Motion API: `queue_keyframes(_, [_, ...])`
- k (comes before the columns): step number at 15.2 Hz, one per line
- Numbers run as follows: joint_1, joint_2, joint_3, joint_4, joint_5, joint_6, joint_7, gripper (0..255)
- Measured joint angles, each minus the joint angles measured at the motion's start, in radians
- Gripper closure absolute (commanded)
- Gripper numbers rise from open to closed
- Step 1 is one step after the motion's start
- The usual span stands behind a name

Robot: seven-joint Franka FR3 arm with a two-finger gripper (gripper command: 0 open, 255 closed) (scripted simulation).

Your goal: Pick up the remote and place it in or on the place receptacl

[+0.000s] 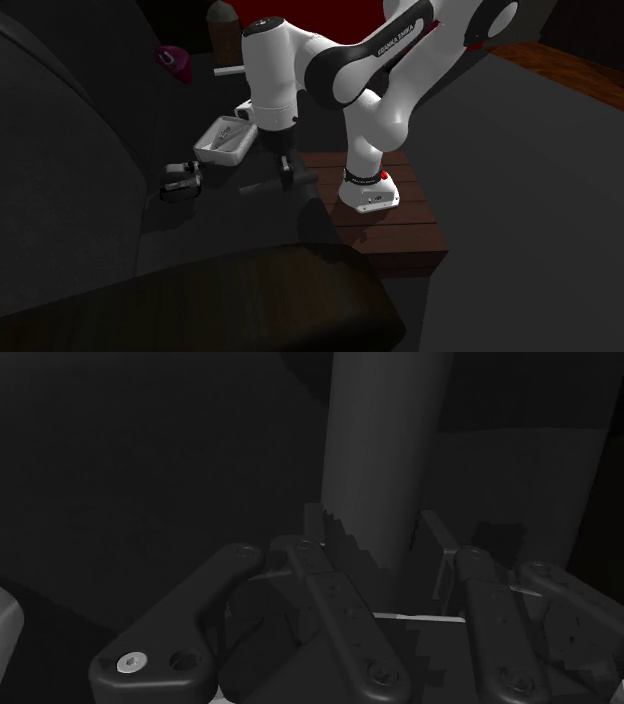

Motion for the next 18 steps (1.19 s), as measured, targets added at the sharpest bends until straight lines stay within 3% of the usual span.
queue_keyframes(9, [-0.131, 0.062, -0.176, 0.026, -0.139, 0.012, -0.202, 255])
queue_keyframes(18, [-0.246, 0.264, -0.350, 0.164, -0.257, 0.063, -0.412, 255])
